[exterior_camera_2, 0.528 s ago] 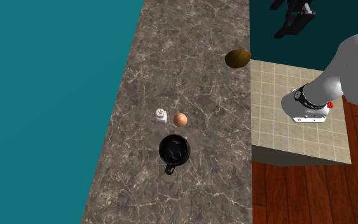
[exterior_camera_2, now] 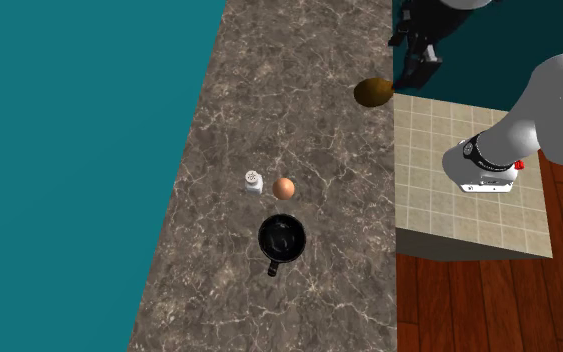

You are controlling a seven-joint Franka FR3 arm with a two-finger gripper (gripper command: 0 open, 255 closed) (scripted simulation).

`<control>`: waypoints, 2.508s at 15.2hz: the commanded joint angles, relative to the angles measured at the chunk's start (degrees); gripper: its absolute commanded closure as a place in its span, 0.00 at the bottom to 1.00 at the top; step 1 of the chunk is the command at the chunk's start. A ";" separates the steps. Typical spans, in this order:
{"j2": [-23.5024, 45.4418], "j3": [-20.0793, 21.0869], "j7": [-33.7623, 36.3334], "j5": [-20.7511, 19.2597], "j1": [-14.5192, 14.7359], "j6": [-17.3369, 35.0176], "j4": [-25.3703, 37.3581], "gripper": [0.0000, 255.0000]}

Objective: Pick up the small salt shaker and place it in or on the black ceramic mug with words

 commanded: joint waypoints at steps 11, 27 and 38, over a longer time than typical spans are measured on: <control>24.62 8.74 14.60 -2.21 0.95 8.08 13.37 0.00; 62.02 10.78 29.67 -12.51 8.99 4.29 49.02 0.00; 63.26 10.33 30.21 -13.17 8.56 9.40 45.09 0.00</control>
